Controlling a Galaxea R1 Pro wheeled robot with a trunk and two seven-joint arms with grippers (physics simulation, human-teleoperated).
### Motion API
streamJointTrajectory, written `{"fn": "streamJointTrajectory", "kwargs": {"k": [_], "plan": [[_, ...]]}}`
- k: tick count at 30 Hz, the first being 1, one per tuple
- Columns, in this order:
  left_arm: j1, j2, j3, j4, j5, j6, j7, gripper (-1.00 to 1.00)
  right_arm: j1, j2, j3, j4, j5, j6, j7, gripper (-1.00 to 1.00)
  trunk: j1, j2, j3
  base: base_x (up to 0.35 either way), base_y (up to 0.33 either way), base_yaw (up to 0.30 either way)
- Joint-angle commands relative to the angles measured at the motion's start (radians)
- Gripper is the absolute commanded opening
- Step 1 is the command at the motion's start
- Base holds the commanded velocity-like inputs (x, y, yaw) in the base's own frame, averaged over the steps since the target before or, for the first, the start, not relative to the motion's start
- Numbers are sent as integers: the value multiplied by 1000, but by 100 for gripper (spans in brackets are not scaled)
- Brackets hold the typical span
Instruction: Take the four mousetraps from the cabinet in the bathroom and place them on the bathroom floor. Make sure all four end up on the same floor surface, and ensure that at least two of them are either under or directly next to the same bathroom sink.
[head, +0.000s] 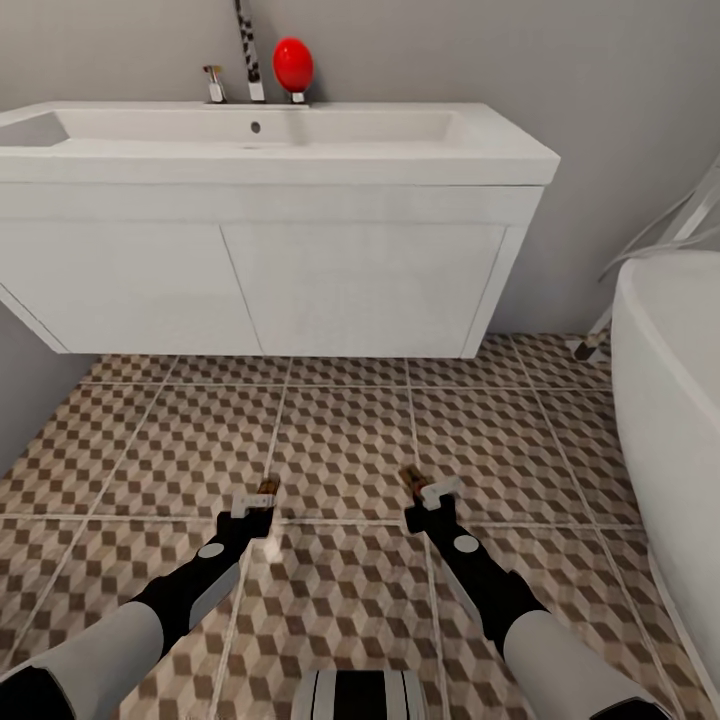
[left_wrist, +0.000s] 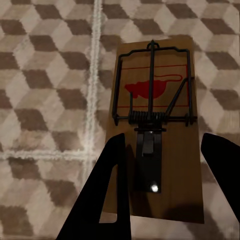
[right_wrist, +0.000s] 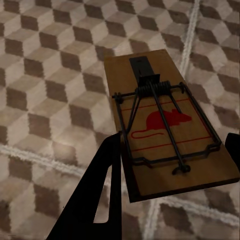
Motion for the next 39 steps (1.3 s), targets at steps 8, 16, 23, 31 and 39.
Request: {"fn": "streamJointTrajectory", "kwargs": {"k": [8, 16, 23, 31, 39], "plan": [[-1, 0, -9, -1, 7, -4, 7, -100, -1, 0, 0, 1, 1, -2, 0, -100, 3, -2, -38, 0, 0, 0], [-1, 0, -9, -2, 7, -5, 7, -100, -1, 2, 1, 1, 1, -3, 1, -100, 6, -4, -70, 0, 0, 0], [-1, -2, -11, -2, 6, -3, 7, -100, -1, 7, 0, 1, 5, -22, -2, -100, 6, -4, -71, 0, 0, 0], [-31, -13, 21, -153, 5, 259, 15, -100, -122, 48, -1, -15, 51, 75, -59, -100, 6, -4, -71, 0, 0, 0], [-191, -20, 188, -279, -75, 517, 19, -100, -213, 65, -1, 19, 55, 146, -62, -100, 6, -4, -71, 0, 0, 0]]}}
